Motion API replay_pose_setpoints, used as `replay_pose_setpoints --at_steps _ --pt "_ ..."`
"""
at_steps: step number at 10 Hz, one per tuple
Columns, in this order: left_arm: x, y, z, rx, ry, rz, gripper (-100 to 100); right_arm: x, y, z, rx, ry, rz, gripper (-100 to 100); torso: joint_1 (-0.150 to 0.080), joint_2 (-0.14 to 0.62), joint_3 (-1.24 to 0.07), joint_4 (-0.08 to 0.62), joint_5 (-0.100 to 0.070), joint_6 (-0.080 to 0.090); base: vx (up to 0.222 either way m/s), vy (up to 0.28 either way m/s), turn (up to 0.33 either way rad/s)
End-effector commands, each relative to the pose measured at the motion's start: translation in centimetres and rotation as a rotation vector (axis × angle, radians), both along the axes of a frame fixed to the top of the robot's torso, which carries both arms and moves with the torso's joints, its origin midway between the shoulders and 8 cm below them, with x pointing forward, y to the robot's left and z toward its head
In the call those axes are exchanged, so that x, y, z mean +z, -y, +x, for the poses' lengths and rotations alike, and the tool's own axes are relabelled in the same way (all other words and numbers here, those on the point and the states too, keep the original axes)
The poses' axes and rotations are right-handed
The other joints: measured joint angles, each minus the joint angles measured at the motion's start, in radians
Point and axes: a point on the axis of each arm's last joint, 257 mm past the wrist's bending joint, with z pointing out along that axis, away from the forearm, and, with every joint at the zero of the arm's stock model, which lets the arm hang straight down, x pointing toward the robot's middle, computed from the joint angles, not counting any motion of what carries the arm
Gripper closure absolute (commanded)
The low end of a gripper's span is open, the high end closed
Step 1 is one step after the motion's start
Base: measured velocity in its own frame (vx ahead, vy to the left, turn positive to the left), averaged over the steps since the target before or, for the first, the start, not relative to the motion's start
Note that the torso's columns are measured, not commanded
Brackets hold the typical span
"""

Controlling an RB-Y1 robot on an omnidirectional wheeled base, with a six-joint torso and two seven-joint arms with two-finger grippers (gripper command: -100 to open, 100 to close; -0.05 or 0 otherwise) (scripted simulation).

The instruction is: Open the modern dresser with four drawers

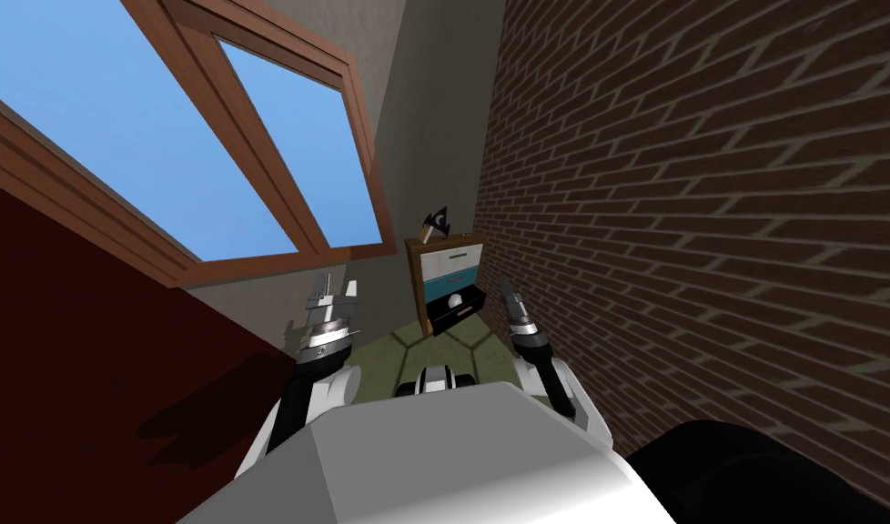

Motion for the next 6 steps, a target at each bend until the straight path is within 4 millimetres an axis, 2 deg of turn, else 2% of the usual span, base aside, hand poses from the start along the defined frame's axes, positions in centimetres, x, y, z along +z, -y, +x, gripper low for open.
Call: replay_pose_setpoints --at_steps 1,6 --pt "0.0 0.0 0.0 0.0 0.0 0.0 0 -0.29 -0.16 -0.07 -0.053 -0.001 -0.09 -100 0.0 -0.001 0.0 0.0 0.0 0.0 0.037 -0.008 0.085" --pt "0.0 0.0 0.0 0.0 0.0 0.0 0 -1.21 -0.43 -0.23 -0.179 -0.006 -0.314 -100 0.0 -0.001 0.0 0.0 0.0 0.0 0.047 -0.006 0.147"
